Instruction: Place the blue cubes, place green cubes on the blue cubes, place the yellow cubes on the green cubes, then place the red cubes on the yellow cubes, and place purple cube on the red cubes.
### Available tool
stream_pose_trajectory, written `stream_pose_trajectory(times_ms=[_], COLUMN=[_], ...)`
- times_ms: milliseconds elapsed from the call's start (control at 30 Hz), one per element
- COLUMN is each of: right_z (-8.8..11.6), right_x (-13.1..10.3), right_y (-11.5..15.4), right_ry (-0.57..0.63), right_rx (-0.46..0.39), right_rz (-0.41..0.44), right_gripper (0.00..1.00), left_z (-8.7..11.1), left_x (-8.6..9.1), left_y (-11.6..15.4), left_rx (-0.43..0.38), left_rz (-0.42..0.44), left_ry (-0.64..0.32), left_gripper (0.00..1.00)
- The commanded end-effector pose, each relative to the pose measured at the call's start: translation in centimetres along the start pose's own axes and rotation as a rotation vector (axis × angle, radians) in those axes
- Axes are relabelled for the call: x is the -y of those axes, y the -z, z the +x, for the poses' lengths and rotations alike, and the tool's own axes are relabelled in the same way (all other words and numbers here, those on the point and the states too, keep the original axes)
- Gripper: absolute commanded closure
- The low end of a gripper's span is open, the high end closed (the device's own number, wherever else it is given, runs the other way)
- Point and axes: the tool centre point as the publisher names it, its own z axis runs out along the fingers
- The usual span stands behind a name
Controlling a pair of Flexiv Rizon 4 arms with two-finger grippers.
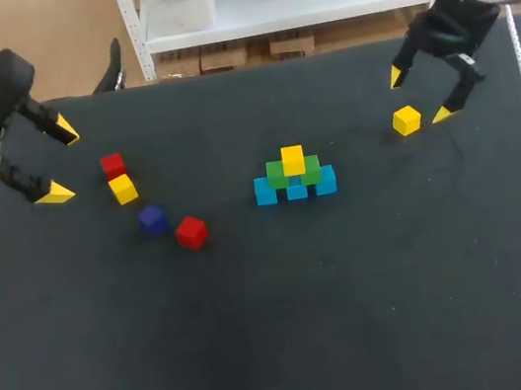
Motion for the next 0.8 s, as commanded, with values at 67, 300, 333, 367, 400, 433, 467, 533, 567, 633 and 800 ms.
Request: stream_pose_trajectory(times_ms=[67, 300, 333, 367, 400, 433, 467, 533, 567, 633, 800], right_z=[1.1, 0.9, 0.8, 0.8, 0.8, 0.7, 0.6, 0.5, 0.5, 0.4, 0.0], right_x=[1.3, 1.5, 1.5, 1.4, 1.4, 1.3, 1.3, 1.0, 0.9, 0.7, 0.0], right_y=[-0.8, -1.8, -1.9, -2.1, -2.2, -2.3, -2.4, -2.6, -2.7, -2.8, -3.0], right_ry=[0.006, 0.013, 0.013, 0.014, 0.014, 0.013, 0.012, 0.010, 0.008, 0.006, 0.000], right_rx=[0.054, 0.071, 0.074, 0.075, 0.077, 0.079, 0.081, 0.083, 0.084, 0.084, 0.089], right_rz=[-0.048, -0.061, -0.061, -0.062, -0.062, -0.063, -0.063, -0.064, -0.066, -0.069, -0.072], right_gripper=[0.03, 0.29, 0.36, 0.40, 0.45, 0.50, 0.51, 0.51, 0.52, 0.52, 0.53], left_z=[0.1, 0.1, 0.1, 0.1, 0.1, 0.1, 0.1, 0.1, 0.1, 0.1, 0.1], left_x=[0.0, 0.0, 0.0, 0.0, 0.0, 0.0, 0.0, 0.0, 0.0, 0.0, 0.0], left_y=[0.0, 0.0, 0.0, 0.0, 0.0, 0.0, 0.0, 0.0, 0.0, 0.0, 0.0], left_rx=[0.002, 0.002, 0.002, 0.002, 0.002, 0.002, 0.002, 0.002, 0.002, 0.002, 0.002], left_rz=[0.000, 0.000, 0.000, 0.000, 0.000, 0.000, 0.000, 0.000, 0.000, 0.000, 0.000], left_ry=[-0.003, -0.003, -0.003, -0.003, -0.003, -0.003, -0.003, -0.003, -0.003, -0.003, -0.003], left_gripper=[0.00, 0.00, 0.00, 0.00, 0.00, 0.00, 0.00, 0.00, 0.00, 0.00, 0.00])
